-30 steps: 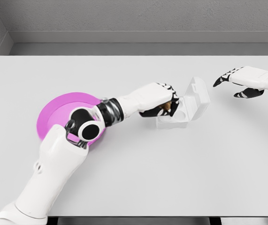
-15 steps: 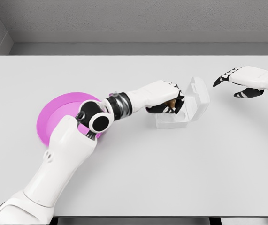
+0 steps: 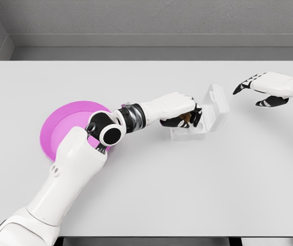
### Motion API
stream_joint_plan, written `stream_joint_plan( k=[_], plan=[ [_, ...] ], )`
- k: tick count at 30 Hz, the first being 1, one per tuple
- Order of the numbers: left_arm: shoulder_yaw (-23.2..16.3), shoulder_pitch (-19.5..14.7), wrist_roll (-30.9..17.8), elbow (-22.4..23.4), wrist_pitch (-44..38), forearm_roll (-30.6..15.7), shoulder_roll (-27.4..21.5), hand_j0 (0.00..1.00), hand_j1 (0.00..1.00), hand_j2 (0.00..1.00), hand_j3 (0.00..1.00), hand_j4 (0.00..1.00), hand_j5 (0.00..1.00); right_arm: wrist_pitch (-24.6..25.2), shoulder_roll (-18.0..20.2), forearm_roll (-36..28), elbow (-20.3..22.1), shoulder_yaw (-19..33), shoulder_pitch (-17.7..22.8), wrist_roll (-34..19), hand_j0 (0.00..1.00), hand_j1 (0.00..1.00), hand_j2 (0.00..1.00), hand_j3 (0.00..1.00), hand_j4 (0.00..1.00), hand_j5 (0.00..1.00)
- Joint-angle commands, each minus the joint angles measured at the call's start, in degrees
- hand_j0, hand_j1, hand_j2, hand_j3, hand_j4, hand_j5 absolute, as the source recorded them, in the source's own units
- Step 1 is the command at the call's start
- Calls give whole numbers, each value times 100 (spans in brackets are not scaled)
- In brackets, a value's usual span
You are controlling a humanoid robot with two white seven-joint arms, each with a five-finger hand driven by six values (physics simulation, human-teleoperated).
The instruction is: Pack egg into the box and close the box lid
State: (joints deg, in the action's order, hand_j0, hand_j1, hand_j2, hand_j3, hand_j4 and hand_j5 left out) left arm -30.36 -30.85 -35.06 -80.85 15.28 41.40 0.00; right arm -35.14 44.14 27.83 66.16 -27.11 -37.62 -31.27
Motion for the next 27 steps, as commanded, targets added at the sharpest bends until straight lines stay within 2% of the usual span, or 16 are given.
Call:
stream_joint_plan(
  k=[1, 3, 9, 13, 27],
  plan=[
    [-5, 0, 6, 8, -8, -18, 0, 31, 31, 31, 31, 31, 31, 14, 7, -32, 3, 4, 0, -2, 74, 74, 74, 74, 74, 74],
    [-5, 0, 6, 52, -8, -27, 0, 32, 32, 32, 32, 32, 32, 14, 7, -32, 3, 4, 0, -2, 74, 74, 74, 74, 74, 74],
    [-5, 0, 6, 52, -8, -27, 0, 56, 56, 56, 56, 56, 56, 14, 7, -32, -6, 4, 0, 6, 74, 74, 74, 74, 74, 74],
    [-5, 0, 6, 52, -8, -27, 0, 62, 62, 62, 62, 62, 62, 14, 7, -32, 3, 4, 0, -2, 74, 74, 74, 74, 74, 74],
    [12, 0, 6, 52, 133, -18, 0, 63, 63, 63, 63, 63, 63, 14, 16, -32, 3, 4, 0, -2, 74, 74, 74, 74, 74, 74]
  ],
)
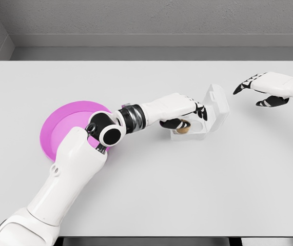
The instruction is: Pack egg into the box and close the box lid
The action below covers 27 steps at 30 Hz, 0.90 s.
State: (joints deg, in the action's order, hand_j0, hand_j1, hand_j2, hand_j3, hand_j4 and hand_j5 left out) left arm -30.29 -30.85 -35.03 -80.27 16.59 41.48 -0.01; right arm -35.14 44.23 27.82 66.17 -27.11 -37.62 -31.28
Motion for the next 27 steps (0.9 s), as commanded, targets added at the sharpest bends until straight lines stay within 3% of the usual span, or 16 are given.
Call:
stream_joint_plan(
  k=[1, 8, 10, 14, 16, 18, 19, 21, 23, 27],
  plan=[
    [6, 0, 3, -6, -7, -26, 1, 63, 63, 63, 63, 63, 63, 14, 7, -31, 1, 4, 0, -1, 74, 74, 74, 74, 74, 74],
    [58, 18, 3, -50, -7, -35, 1, 69, 69, 69, 69, 69, 69, 14, 7, -31, 1, 4, 0, -1, 74, 74, 74, 74, 74, 74],
    [76, 35, 3, -76, -24, -43, 1, 76, 76, 76, 76, 76, 76, 14, 7, -31, 1, 4, 0, 8, 74, 74, 74, 74, 74, 74],
    [304, 26, 3, -172, -33, -78, 1, 100, 100, 100, 100, 100, 100, 14, 7, -31, 1, 4, 0, 8, 74, 74, 74, 74, 74, 74],
    [744, 219, 3, -1051, -33, -122, 1, 100, 100, 100, 100, 100, 100, 14, 7, -31, 1, 4, 0, 8, 74, 74, 74, 74, 74, 74],
    [1192, 413, 3, -1552, -24, -131, -219, 100, 100, 100, 100, 100, 100, 14, -10, -23, -7, 4, -9, -1, 74, 74, 74, 74, 74, 74],
    [1526, 545, 3, -1798, -16, -271, -421, 100, 100, 100, 100, 100, 100, 14, -19, -23, -16, 4, -9, -1, 74, 74, 74, 74, 74, 74],
    [1658, 571, 3, -1887, -16, -1071, -992, 100, 100, 100, 100, 100, 100, 14, -19, 4, -51, -84, -9, -1, 71, 71, 71, 71, 71, 71],
    [1904, 589, 3, -1992, 2, -1555, -1379, 100, 100, 100, 100, 100, 100, 14, -28, 48, -25, -119, -9, -1, 70, 70, 70, 70, 70, 70],
    [2835, 1248, 3, -2185, 1047, -3057, -2355, 100, 100, 100, 100, 100, 100, 14, -63, 57, -8, -198, -9, -1, 68, 68, 68, 68, 68, 68]
  ],
)
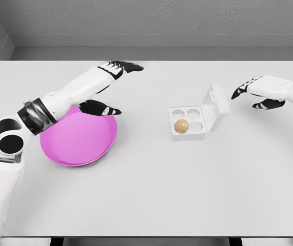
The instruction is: Pack egg into the box and close the box lid
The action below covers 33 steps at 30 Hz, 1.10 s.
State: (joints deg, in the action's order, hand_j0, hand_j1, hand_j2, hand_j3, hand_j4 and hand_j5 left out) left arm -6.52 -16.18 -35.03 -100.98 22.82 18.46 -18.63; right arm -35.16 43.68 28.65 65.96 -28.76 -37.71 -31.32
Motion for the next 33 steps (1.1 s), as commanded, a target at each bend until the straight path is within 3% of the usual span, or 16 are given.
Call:
stream_joint_plan(
  k=[1, 4, 8, 12, 21, 25, 33],
  plan=[
    [766, 70, 3, -71, 846, -1046, -633, 100, 100, 100, 100, 100, 100, 16, -17, -18, 22, -33, 0, 3, 68, 68, 68, 68, 68, 68],
    [1548, 897, 3, -36, 1218, -1222, -563, 100, 100, 100, 100, 100, 100, 16, -17, -27, 66, -104, -9, 3, 68, 68, 68, 68, 68, 68],
    [2120, 1451, 3, 148, 1218, -1380, -264, 100, 100, 100, 100, 100, 100, 16, -140, -27, 294, -183, -61, 3, 68, 68, 68, 68, 68, 68],
    [2331, 1556, 3, 368, 1218, -1293, -325, 100, 100, 100, 100, 100, 100, 16, -184, -27, 496, -244, -88, 3, 68, 68, 68, 68, 68, 68],
    [2313, 1583, 3, 360, 1218, -1266, -290, 100, 100, 100, 100, 100, 100, 16, -114, -97, 839, -235, -132, 3, 68, 68, 68, 68, 68, 68],
    [2313, 1583, 3, 351, 1218, -1266, -281, 100, 100, 100, 100, 100, 100, 16, -79, -97, 1384, -262, -132, 3, 69, 69, 69, 69, 69, 69],
    [2305, 1583, 3, 333, 1218, -1266, -281, 100, 100, 100, 100, 100, 100, 16, -307, -88, 2201, -1000, -149, 38, 67, 67, 67, 67, 67, 67]
  ],
)
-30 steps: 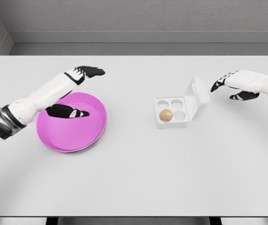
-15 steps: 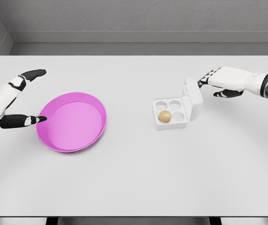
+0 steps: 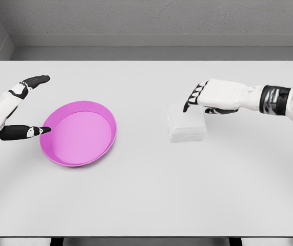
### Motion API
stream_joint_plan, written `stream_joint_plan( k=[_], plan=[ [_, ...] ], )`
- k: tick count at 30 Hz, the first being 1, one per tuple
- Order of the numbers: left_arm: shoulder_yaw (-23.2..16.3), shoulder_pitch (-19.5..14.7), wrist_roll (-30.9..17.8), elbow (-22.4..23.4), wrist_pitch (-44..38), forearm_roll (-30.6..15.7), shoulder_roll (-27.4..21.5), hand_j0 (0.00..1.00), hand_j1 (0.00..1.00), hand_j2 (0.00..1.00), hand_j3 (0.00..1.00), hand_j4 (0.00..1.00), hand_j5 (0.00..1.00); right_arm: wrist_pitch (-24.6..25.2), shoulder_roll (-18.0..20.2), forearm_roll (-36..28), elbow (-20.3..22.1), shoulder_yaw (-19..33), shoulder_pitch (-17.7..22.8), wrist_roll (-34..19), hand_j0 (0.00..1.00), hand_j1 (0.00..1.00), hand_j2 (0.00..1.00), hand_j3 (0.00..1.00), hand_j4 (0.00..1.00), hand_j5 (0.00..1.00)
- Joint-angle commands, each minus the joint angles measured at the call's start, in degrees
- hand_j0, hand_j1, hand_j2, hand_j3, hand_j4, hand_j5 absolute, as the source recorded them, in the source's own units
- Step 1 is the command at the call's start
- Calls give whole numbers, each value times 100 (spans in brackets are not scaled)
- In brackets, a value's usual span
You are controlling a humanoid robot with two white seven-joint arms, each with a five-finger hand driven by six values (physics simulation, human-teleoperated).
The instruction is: Pack egg into the box and close the box lid
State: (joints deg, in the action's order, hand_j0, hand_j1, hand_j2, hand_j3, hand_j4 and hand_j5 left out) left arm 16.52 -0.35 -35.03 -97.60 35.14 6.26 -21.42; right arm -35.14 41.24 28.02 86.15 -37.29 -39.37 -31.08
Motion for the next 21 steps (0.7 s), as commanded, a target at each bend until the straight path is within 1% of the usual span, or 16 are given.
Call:
stream_joint_plan(
  k=[1, 2, 3, 4, 5, 6, 7, 8, 9, 10, 12, 13, 15, 17, 21],
  plan=[
    [0, 0, 3, -5, -14, -46, -2, 100, 100, 100, 100, 100, 100, 14, -19, -42, 218, -129, 0, 14, 67, 67, 67, 67, 67, 67],
    [0, 0, 3, -5, -14, -46, 6, 100, 100, 100, 100, 100, 100, 14, 42, -104, 253, -85, -26, 5, 68, 68, 68, 68, 68, 68],
    [0, 0, 3, -5, -14, -46, 6, 100, 100, 100, 100, 100, 100, 14, 270, -244, 341, -50, -35, -4, 68, 68, 68, 68, 68, 68],
    [0, 0, 3, -5, -14, -46, 6, 100, 100, 100, 100, 100, 100, 14, 481, -359, 368, 116, -44, -4, 69, 69, 69, 69, 69, 69],
    [0, 0, 3, -5, -14, -46, -2, 100, 100, 100, 100, 100, 100, 14, 710, -525, 368, 547, -18, -12, 69, 69, 69, 69, 69, 69],
    [0, 0, 3, -5, -14, -46, 6, 100, 100, 100, 100, 100, 100, 14, 973, -710, 368, 785, 26, -21, 71, 71, 71, 71, 71, 71],
    [0, 0, 3, -5, -14, -46, 6, 100, 100, 100, 100, 100, 100, 14, 1202, -868, 359, 829, 26, -13, 71, 71, 71, 71, 71, 71],
    [0, 0, 3, -5, -14, -46, 6, 100, 100, 100, 100, 100, 100, 14, 1343, -939, 341, 829, 26, -12, 74, 74, 74, 74, 74, 74],
    [-17, 9, 3, -5, -14, -46, 6, 100, 100, 100, 100, 100, 100, 14, 1361, -956, 315, 829, 35, 14, 83, 83, 83, 83, 83, 83],
    [-17, 44, 3, -22, -14, -46, 6, 100, 100, 100, 100, 100, 100, 14, 1378, -1070, 306, 829, 96, 31, 100, 100, 100, 100, 100, 100],
    [-17, 53, 3, -31, -14, -54, 6, 100, 100, 100, 100, 100, 100, 14, 1686, -1361, 306, 838, 140, 40, 100, 100, 100, 100, 100, 100],
    [-35, 53, 3, -31, -14, -54, 6, 100, 100, 100, 100, 100, 100, 14, 1774, -1352, 306, 838, 176, 31, 100, 100, 100, 100, 100, 100],
    [-35, 53, 3, -31, -14, -46, 6, 100, 100, 100, 100, 100, 100, 14, 1791, -1352, 315, 899, 184, 40, 100, 100, 100, 100, 100, 100],
    [-167, 53, 3, -31, -14, -46, 15, 100, 100, 100, 100, 100, 100, 14, 1791, -1352, 315, 899, 211, 40, 100, 100, 100, 100, 100, 100],
    [-184, 53, 3, -40, -14, -46, 6, 100, 100, 100, 100, 100, 100, 14, 1774, -1352, 315, 899, 220, 40, 100, 100, 100, 100, 100, 100]
  ],
)
